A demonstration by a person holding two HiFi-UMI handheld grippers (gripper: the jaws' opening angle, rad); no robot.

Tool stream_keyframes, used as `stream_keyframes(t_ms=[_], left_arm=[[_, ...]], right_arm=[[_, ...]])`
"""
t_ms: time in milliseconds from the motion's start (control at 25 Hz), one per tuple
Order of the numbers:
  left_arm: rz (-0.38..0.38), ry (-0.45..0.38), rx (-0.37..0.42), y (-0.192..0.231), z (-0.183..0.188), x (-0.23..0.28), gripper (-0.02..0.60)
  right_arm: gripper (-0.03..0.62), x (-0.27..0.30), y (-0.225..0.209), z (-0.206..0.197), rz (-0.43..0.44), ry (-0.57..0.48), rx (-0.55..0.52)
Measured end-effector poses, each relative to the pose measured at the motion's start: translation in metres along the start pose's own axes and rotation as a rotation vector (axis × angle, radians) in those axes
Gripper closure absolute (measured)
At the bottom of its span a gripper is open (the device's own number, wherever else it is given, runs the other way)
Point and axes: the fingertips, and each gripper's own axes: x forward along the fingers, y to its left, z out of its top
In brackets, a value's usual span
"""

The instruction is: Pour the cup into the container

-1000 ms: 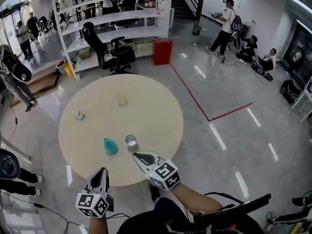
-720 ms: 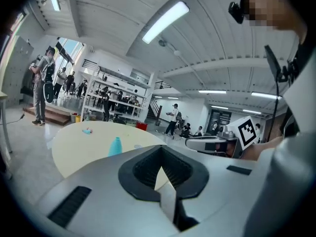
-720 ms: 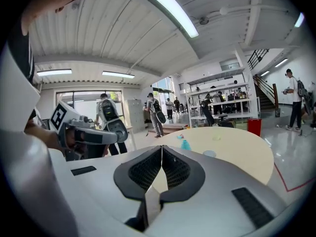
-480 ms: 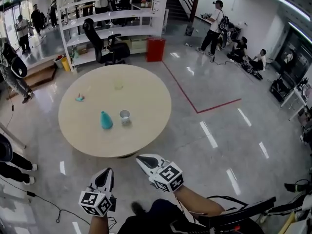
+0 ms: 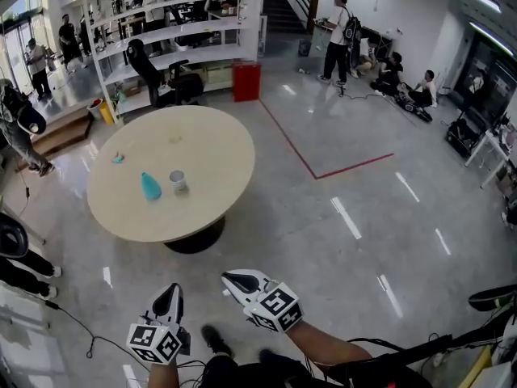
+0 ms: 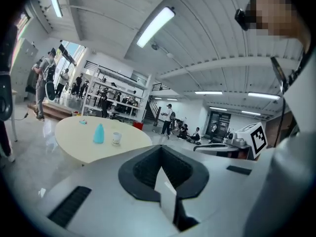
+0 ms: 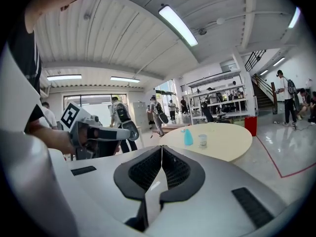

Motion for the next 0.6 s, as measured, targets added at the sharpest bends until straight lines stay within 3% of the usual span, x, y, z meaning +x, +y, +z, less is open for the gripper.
stream_keyframes(t_ms=[240,440,600], left_arm=[[-0.002,0.052,-0.008,-0.086,-0.036,-0.026,0.586],[0.050,0.045,0.007,-0.107,-0.045,-0.061,0.586],[0.032,0.040,0.021,-0.127,-0.055,-0.091,0.586]], right_arm=[[0.586,-0.076,0.015,-0.029,0.021,0.014,0.060],[0.586,-0.111,0.032,-0.030,0.019,-0.020,0.061],[0.586,-0.133,0.055,-0.035,0.009,-0.037,0.066]])
